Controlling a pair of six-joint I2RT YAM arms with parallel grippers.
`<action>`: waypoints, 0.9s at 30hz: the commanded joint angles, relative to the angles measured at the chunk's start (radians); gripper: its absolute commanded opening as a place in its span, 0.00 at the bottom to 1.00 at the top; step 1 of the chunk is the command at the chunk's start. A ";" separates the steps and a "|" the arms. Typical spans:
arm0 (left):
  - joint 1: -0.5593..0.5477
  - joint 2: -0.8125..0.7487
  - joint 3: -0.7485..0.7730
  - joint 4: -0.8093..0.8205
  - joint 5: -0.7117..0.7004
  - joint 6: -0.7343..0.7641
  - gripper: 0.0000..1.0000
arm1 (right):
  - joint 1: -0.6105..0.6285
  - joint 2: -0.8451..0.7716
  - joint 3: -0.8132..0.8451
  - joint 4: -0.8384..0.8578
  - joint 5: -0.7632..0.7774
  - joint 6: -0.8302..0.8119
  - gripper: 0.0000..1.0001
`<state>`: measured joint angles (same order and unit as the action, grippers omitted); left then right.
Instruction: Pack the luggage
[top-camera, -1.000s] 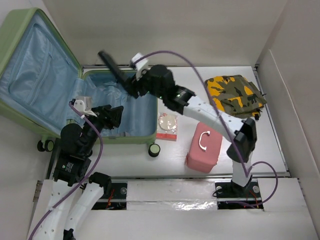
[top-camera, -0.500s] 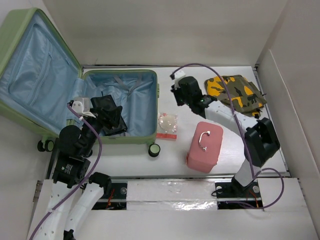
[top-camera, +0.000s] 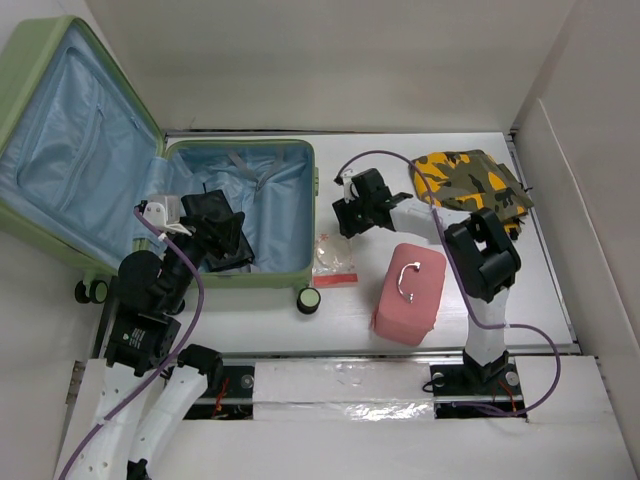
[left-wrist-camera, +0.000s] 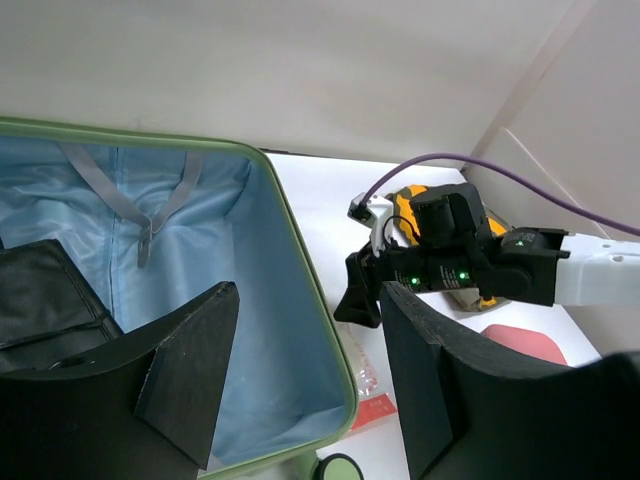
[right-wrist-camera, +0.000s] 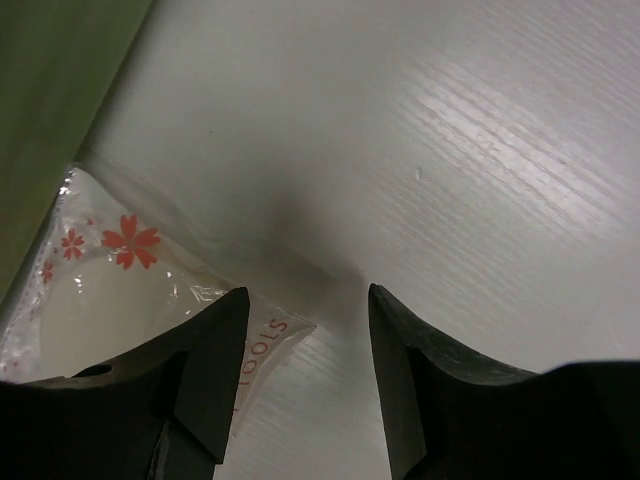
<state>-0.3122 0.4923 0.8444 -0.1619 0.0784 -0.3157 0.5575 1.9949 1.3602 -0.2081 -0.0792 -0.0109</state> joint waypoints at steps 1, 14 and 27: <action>0.004 -0.011 0.001 0.041 0.009 0.001 0.56 | -0.030 0.022 0.034 -0.008 -0.189 -0.011 0.57; 0.004 -0.018 0.002 0.039 0.003 0.001 0.56 | -0.100 -0.016 -0.032 0.039 -0.386 0.000 0.51; 0.004 -0.023 0.001 0.039 0.000 0.000 0.55 | -0.090 0.001 -0.035 -0.037 -0.453 -0.072 0.37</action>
<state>-0.3122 0.4755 0.8440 -0.1619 0.0772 -0.3157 0.4595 2.0106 1.3247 -0.2211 -0.4843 -0.0582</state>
